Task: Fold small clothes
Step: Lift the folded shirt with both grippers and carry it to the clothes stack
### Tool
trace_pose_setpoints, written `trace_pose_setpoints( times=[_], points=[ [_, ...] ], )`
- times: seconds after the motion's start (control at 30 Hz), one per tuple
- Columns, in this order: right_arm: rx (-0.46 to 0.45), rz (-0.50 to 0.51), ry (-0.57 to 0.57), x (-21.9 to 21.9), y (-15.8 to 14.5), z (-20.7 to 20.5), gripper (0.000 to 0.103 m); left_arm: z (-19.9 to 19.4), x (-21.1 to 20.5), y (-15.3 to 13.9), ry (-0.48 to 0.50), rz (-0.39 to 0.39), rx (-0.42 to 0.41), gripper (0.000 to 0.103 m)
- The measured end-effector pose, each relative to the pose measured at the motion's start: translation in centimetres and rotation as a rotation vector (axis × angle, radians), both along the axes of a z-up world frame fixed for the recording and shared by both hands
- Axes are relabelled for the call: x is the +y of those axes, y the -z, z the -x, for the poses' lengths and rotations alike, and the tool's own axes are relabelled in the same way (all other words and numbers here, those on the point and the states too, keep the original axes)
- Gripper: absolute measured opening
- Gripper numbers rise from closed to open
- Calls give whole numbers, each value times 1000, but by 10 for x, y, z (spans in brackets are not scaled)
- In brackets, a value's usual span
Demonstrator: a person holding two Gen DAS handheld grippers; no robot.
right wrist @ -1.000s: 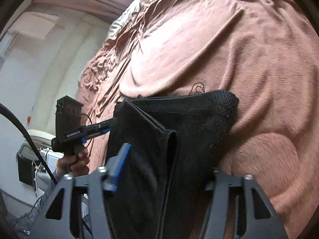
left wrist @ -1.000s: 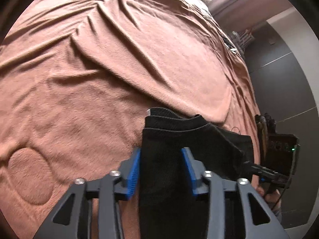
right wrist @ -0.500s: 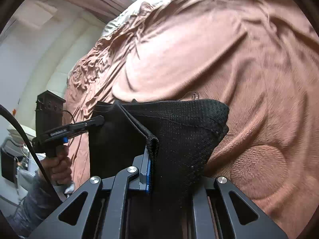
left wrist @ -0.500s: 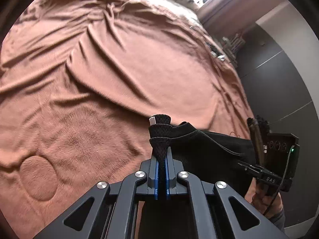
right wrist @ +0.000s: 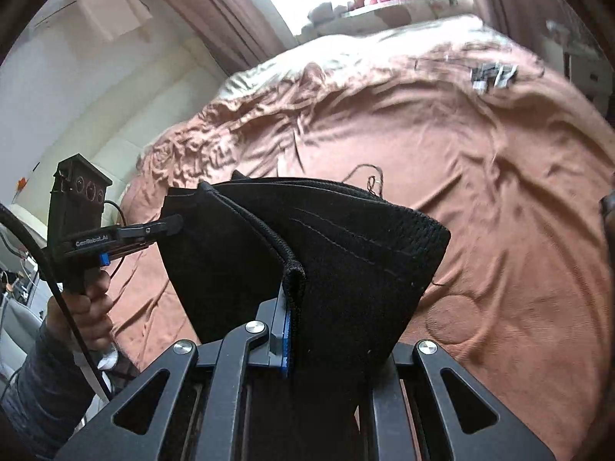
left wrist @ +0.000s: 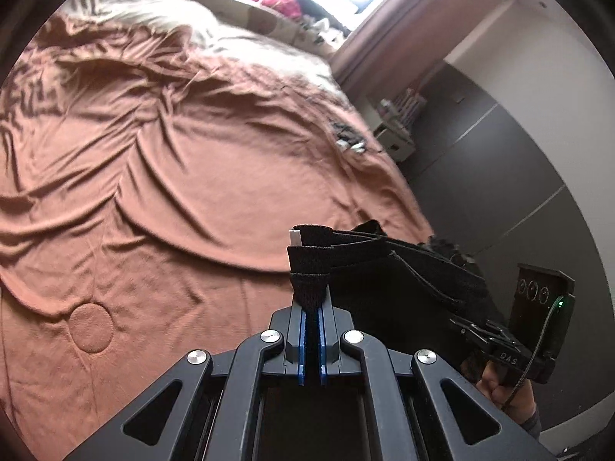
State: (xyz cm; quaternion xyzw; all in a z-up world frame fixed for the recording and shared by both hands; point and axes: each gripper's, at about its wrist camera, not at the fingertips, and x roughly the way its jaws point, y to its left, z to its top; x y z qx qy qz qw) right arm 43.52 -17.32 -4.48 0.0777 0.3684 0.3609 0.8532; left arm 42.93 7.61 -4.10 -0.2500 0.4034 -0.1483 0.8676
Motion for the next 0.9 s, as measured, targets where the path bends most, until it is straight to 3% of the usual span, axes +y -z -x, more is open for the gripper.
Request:
trace_pose_setpoints(
  times=[0.3, 0.53, 0.9],
  points=[
    [-161, 19, 63, -70, -68, 77, 8, 27, -54, -80, 82, 9, -148, 4],
    [-249, 16, 116, -138, -97, 124, 8, 32, -116, -110, 152, -10, -190, 4],
    [-310, 43, 232, -226, -124, 200, 8, 36, -220, -147, 302, 4, -255, 4]
  ],
)
